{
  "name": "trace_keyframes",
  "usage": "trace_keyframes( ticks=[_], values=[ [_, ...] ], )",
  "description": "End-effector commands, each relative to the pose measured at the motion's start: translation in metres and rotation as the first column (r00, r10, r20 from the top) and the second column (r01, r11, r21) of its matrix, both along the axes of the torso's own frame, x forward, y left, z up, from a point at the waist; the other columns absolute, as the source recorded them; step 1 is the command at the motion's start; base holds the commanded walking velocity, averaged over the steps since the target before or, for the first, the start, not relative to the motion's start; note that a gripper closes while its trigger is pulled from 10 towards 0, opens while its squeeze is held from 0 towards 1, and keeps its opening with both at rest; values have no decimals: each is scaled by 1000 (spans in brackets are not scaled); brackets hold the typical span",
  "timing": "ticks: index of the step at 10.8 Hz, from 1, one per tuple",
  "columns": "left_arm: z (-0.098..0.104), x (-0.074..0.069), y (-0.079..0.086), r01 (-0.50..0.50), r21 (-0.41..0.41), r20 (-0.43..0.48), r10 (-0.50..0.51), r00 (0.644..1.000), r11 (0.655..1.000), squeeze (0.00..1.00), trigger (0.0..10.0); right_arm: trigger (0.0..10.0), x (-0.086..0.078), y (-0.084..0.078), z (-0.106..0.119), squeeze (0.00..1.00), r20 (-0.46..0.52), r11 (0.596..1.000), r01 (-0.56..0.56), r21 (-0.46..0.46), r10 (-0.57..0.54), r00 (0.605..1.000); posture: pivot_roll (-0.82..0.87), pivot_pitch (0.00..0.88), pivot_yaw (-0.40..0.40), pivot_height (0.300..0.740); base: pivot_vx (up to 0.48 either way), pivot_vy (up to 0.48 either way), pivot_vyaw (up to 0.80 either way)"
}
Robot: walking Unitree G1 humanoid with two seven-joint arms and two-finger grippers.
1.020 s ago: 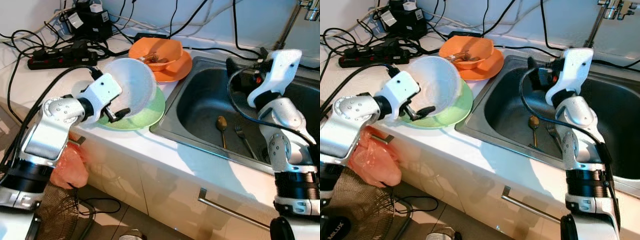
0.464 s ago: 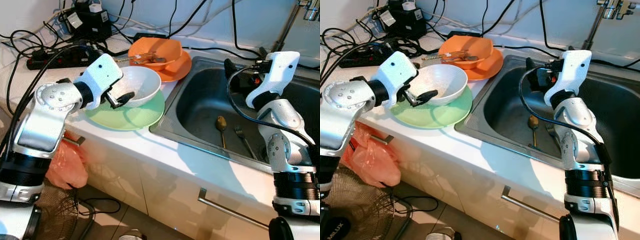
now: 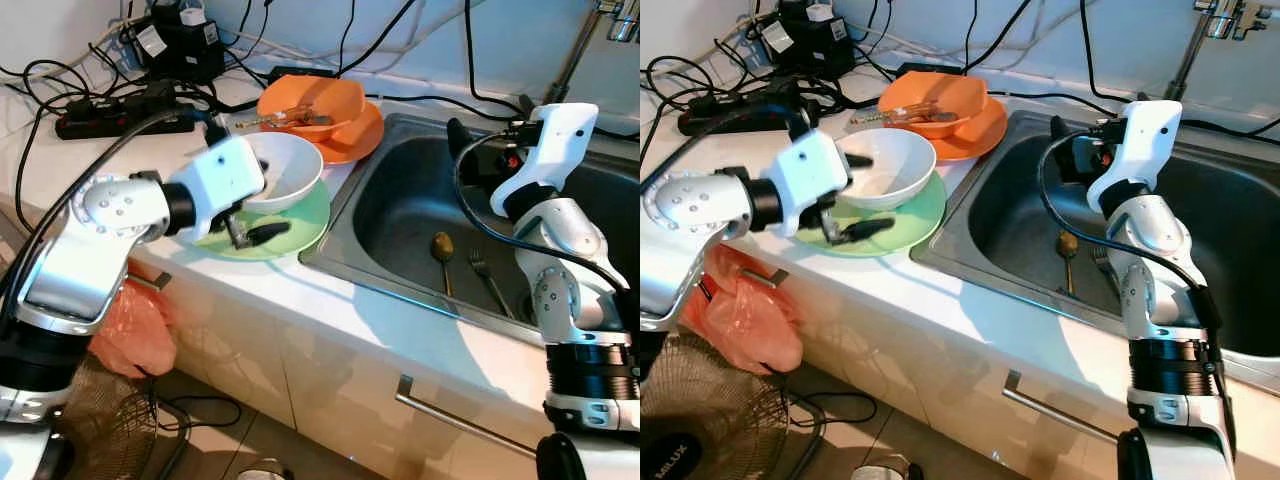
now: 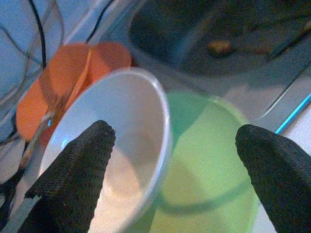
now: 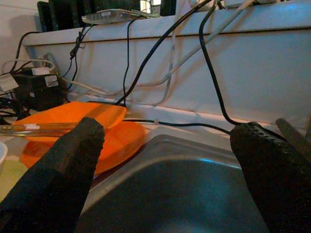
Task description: Kitchen organization
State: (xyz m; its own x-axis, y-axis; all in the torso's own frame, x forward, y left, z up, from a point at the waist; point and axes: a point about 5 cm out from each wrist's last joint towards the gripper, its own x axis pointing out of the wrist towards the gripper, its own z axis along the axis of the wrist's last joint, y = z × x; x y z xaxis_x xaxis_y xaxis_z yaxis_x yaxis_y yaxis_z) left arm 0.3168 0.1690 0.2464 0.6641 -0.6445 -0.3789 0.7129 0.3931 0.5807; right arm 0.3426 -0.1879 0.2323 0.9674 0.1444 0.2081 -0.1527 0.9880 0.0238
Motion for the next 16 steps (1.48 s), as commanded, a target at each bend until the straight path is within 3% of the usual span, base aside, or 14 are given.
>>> trace_keyframes(
  ticks=[1,2,6,7,11,16],
  values=[
    [-6,1,6,-9,30,-18,10,1000,1000,0,10000,10000,0,2,7,0,20,1000,-14,6,14,1000,310,23,35,740,0,0,0],
    [-16,11,24,-72,87,-11,73,997,994,0,10000,10000,-1,3,7,0,19,1000,-17,5,16,1000,306,26,34,740,0,0,0],
    [-29,28,49,-155,100,-18,157,987,983,0,9686,10000,-3,3,7,0,17,1000,-19,5,19,1000,297,28,42,740,0,0,0],
    [-34,32,51,-164,79,-11,166,986,983,0,0,10000,-4,3,6,0,15,1000,-21,6,21,1000,294,26,45,740,0,0,0],
    [-28,38,47,-141,29,90,137,986,990,0,0,10000,-4,4,4,0,4,1000,-30,6,30,1000,293,28,40,740,0,0,0],
    [-25,37,45,-122,14,156,119,981,992,0,0,10000,-3,4,4,0,-7,999,-34,13,34,999,292,26,35,740,0,0,0]
  ],
)
